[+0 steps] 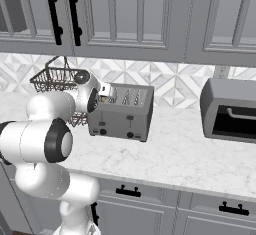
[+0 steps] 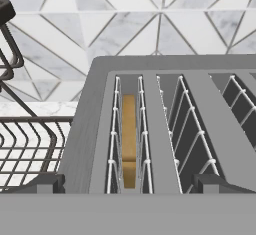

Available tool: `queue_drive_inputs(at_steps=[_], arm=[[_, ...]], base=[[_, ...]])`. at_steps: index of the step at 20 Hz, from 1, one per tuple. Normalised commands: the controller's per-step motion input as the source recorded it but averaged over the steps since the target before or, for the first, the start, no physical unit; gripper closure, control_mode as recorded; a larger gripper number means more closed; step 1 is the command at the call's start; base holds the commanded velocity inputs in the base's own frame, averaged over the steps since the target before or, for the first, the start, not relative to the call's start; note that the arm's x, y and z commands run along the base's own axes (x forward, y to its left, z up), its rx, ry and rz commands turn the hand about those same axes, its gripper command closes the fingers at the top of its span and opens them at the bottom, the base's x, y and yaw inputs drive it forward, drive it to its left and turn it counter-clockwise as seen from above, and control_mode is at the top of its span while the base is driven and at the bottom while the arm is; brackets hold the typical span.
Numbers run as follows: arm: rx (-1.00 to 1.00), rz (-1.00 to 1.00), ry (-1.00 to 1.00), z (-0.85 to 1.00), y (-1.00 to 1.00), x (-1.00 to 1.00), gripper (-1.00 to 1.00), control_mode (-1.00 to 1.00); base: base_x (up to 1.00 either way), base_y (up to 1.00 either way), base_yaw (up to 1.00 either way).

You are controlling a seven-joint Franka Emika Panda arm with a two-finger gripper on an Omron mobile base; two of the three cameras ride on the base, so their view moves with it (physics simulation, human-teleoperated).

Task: Start the toaster. Once the lever pops up, take the bread to the plate on the dining counter.

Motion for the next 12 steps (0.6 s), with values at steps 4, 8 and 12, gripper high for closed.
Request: queue_drive_inputs(at_steps=[4,8,12], arm=[[0.0,0.0,0.0,0.0,0.0,0.0,-1.0,-1.0],[0.0,0.0,0.0,0.0,0.0,0.0,-1.0,-1.0],[0.0,0.0,0.0,0.0,0.0,0.0,-1.0,-1.0]], base=[[0.0,0.0,0.0],[0.0,0.0,0.0],[0.0,0.0,0.0]])
